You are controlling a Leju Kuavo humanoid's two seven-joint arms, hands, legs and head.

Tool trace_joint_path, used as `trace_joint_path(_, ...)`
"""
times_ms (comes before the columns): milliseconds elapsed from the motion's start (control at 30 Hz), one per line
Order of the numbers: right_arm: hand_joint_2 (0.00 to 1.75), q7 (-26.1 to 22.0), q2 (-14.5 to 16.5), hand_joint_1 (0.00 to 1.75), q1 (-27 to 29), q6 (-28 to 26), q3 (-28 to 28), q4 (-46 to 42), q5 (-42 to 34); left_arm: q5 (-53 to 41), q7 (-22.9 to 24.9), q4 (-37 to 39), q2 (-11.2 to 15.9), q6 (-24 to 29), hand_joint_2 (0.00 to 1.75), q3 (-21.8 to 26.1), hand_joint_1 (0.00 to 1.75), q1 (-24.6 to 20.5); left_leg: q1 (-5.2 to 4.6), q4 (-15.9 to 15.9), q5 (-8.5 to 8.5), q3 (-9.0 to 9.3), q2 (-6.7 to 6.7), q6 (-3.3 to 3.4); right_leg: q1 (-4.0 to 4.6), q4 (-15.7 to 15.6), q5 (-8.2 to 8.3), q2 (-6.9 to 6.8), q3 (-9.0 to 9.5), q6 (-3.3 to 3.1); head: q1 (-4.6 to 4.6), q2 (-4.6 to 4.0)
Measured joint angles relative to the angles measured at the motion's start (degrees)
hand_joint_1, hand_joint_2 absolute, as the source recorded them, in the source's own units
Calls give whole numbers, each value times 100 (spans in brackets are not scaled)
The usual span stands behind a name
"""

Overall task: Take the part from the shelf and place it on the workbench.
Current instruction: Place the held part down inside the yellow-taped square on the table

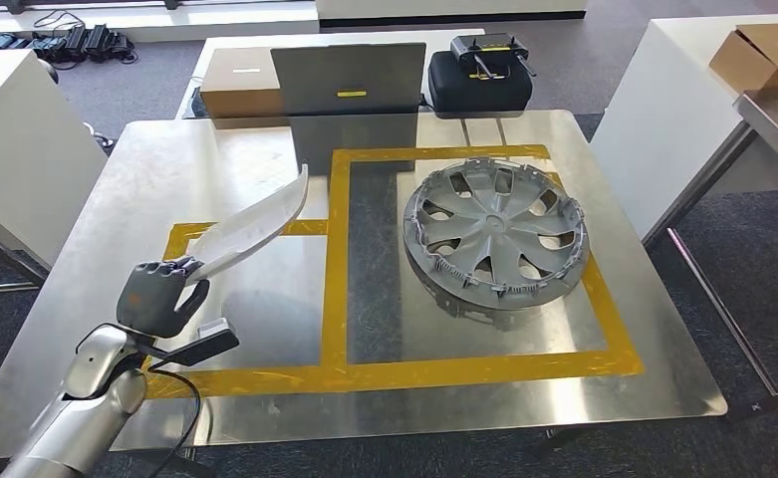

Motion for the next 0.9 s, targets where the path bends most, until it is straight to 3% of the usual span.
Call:
trace_joint_path(167,0,-3,0,0,-4,16,0,0,55,-422,149,-379,-2,-118,175,310,175,491,0,0,-1,0,-1,-1,0,0,-2,-1,-1,-1,1,0)
trace_joint_path(500,0,1,0,0,-14,102,8,0,157,-653,225,-864,-14,-214,175,743,175,1065,1,-1,-1,1,-3,-1,1,0,-2,-4,2,-1,0,0)
trace_joint_path(633,0,4,0,0,-23,107,16,0,174,-660,225,-1022,-21,-232,175,821,0,1194,1,-1,-1,1,-3,-1,1,0,-3,-4,2,-1,1,0)
trace_joint_path(900,0,-2,0,0,-39,121,20,0,196,-751,218,-1275,-32,-341,175,934,0,1339,1,-1,-1,2,-4,-1,2,0,-3,-5,3,-1,0,0)
